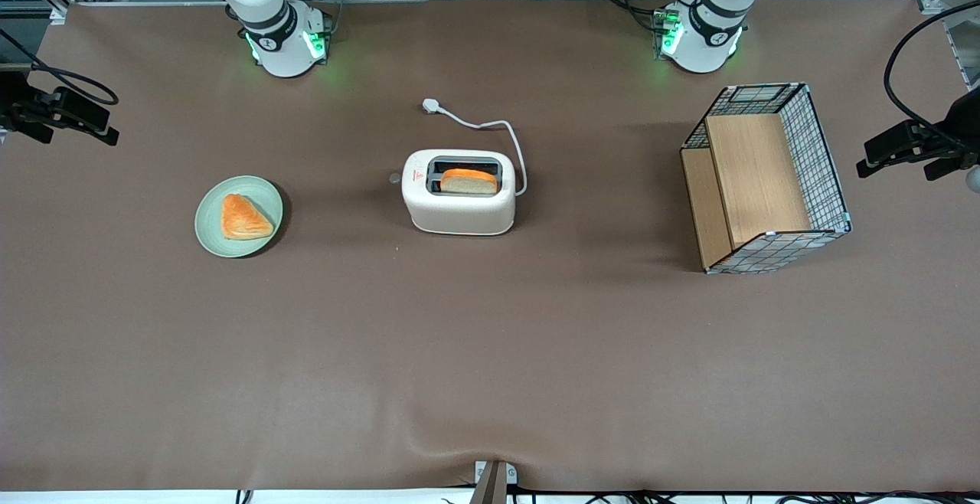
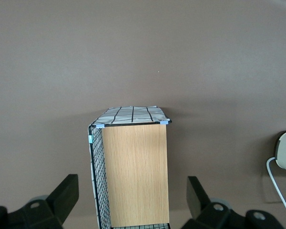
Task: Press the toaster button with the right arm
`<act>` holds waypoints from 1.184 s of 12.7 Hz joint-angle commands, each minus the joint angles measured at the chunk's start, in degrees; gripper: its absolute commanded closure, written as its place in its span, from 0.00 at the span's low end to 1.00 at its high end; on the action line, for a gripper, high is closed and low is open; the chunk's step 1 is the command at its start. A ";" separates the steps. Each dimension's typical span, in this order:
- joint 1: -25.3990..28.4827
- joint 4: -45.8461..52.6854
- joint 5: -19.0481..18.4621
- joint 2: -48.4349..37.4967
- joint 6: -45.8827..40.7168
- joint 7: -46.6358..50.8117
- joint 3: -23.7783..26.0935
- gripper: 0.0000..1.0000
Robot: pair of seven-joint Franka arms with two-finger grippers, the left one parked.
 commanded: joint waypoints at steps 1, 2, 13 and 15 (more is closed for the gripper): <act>-1.09 1.44 -0.89 -0.14 -1.04 0.05 0.98 0.00; -1.00 1.44 -0.98 -0.06 -1.21 0.24 0.98 0.00; -0.83 1.18 -1.16 0.12 -1.74 2.17 1.07 0.00; -0.83 0.91 -1.16 0.12 -1.48 2.17 1.07 0.00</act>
